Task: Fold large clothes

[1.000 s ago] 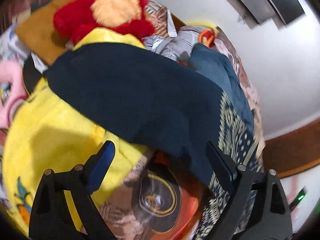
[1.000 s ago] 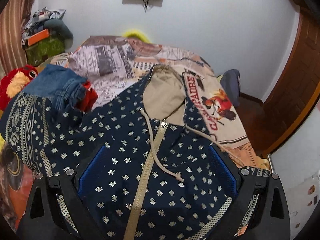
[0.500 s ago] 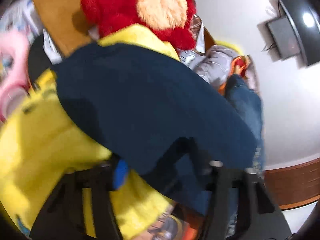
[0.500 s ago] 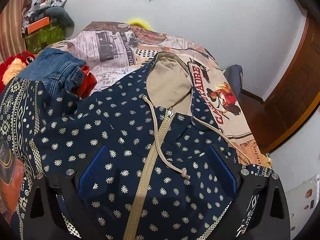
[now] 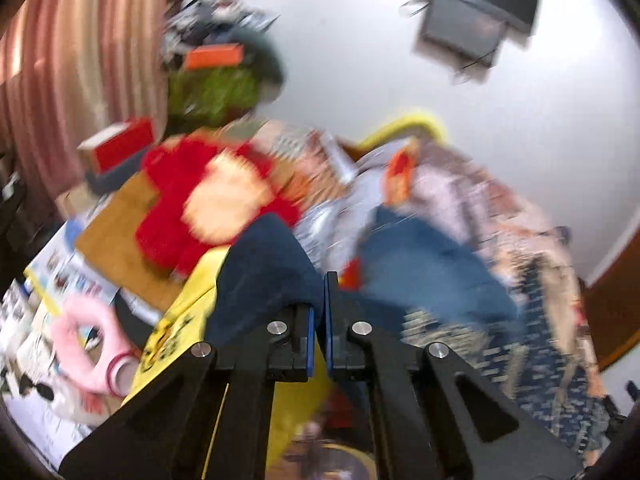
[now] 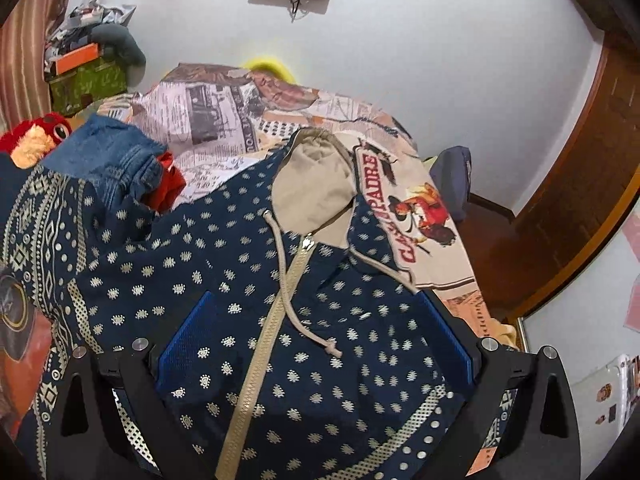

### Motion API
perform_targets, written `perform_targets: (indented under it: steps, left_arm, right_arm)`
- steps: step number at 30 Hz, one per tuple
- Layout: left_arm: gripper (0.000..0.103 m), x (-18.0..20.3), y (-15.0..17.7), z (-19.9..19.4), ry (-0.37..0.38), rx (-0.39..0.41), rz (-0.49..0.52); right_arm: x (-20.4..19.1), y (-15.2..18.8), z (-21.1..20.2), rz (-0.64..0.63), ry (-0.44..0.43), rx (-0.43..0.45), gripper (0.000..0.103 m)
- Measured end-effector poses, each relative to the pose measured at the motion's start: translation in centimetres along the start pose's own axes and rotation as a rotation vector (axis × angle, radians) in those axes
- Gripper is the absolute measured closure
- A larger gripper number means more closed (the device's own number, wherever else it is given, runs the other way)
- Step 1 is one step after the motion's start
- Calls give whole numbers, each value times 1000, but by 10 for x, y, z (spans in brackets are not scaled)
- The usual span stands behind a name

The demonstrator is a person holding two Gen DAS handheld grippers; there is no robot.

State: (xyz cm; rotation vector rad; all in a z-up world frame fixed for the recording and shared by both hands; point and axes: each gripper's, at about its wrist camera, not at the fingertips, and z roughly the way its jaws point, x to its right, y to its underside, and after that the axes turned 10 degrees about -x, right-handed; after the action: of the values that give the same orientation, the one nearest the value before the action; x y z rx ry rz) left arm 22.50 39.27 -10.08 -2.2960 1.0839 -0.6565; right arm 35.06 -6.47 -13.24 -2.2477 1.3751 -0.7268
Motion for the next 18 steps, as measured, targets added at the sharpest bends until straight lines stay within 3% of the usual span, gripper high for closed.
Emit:
perform_targets:
  steps: [10,15,18]
  left_arm:
    - [101,133,-14,-76,272,100,162]
    - [101,214,8,-86,375,87,304]
    - [101,259,32,-75,408,30,409]
  right_arm:
    - [32,1,-31,55,-76,59,5]
    - [50,8,-35,79,-100,60,5]
    - [60,16,-35,88,-105,56,5]
